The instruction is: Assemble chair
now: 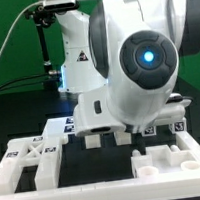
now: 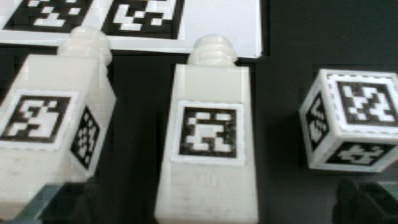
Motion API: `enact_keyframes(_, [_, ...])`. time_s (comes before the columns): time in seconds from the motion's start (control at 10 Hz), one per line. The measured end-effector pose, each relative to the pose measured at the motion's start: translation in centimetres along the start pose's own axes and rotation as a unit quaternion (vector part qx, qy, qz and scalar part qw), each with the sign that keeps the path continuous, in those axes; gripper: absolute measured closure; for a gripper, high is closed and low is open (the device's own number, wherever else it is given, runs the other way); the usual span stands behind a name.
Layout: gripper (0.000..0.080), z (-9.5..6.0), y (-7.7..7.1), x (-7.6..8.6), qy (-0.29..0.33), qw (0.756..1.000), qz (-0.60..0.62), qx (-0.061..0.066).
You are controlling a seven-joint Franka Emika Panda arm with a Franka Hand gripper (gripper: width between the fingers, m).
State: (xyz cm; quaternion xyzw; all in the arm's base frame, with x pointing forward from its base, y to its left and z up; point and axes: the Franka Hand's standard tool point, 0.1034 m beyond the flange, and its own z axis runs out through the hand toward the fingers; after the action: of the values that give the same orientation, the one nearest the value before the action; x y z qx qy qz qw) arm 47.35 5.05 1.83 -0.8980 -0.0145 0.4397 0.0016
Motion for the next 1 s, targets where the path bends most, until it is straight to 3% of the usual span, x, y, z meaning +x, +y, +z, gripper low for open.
enact_keyframes(0.5, [0.0150, 1.30, -0.05, -0.17, -0.012, 1.000, -0.001, -0.002])
enact_keyframes(0.7, [0.0406, 1.30, -0.05, -0.17, -0.012, 1.000, -0.001, -0.002])
enact_keyframes(0.8, [0.0406, 1.30, -0.05, -0.17, -0.012, 1.000, -0.001, -0.002])
enact_keyframes(0.9, [0.0515, 1.30, -0.06, -0.17, -0.012, 1.000, -0.001, -0.002])
enact_keyframes(1.0, [0.0515, 1.30, -0.06, -0.17, -0.012, 1.000, -0.001, -0.002])
